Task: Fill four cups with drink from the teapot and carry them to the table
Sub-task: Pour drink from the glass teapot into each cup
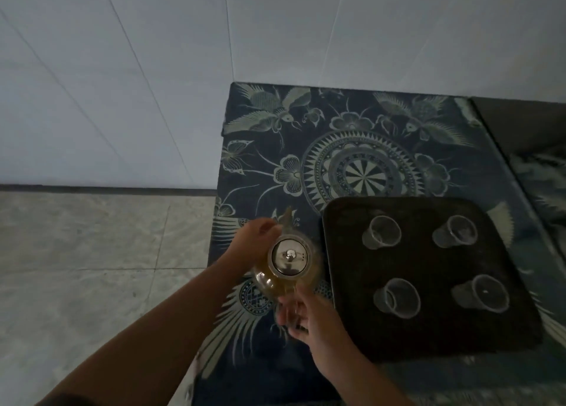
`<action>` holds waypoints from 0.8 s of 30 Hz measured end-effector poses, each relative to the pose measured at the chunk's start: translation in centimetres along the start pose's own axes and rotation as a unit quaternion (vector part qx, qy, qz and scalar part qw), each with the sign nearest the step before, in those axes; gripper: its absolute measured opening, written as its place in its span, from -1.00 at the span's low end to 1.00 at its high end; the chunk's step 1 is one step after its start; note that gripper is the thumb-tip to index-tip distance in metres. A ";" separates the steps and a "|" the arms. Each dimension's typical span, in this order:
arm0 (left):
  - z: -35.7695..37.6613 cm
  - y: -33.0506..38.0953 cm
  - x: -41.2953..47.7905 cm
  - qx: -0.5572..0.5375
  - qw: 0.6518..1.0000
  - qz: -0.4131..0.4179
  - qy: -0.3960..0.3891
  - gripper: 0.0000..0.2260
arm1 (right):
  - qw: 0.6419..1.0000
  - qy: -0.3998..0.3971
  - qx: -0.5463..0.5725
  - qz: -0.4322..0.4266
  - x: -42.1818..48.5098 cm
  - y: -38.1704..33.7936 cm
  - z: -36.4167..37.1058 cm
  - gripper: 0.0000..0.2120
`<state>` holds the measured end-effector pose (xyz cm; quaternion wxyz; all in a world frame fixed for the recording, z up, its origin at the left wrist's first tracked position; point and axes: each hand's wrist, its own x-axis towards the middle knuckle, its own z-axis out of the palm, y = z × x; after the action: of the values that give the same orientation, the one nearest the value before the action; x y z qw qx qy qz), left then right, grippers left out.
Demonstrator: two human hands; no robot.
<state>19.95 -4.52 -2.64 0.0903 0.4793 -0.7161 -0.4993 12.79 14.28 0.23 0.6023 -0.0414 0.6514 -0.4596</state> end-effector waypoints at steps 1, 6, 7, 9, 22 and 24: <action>0.0 0.0 0.5 -0.006 1.000 0.008 -0.013 -0.80 | 1.000 0.017 0.003 -0.005 0.1 -0.2 0.3 -0.55; 0.3 -0.5 2.1 -0.058 0.996 0.005 -0.066 -0.90 | 0.983 0.114 -0.117 -0.079 0.4 -0.3 0.9 -0.52; 0.3 -0.6 2.1 -0.075 0.994 0.001 -0.078 -0.92 | 0.979 0.130 -0.133 -0.088 0.4 -0.2 0.8 -0.50; 0.4 -0.9 2.1 -0.109 0.989 -0.011 -0.098 -0.93 | 0.974 0.149 -0.144 -0.091 0.6 -0.2 0.5 -0.51; 1.6 -1.9 1.4 -0.220 0.973 -0.048 -0.052 -0.84 | 0.932 0.281 -0.180 -0.137 1.8 0.2 0.2 -0.62; 1.8 -2.1 1.3 -0.215 0.974 -0.051 -0.046 -0.82 | 0.934 0.276 -0.176 -0.141 1.8 0.2 0.0 -0.64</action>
<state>19.43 -4.51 -5.63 0.1326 0.4611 -0.5699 -0.6671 12.41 13.28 -1.24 0.3113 -0.1101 0.8498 -0.4108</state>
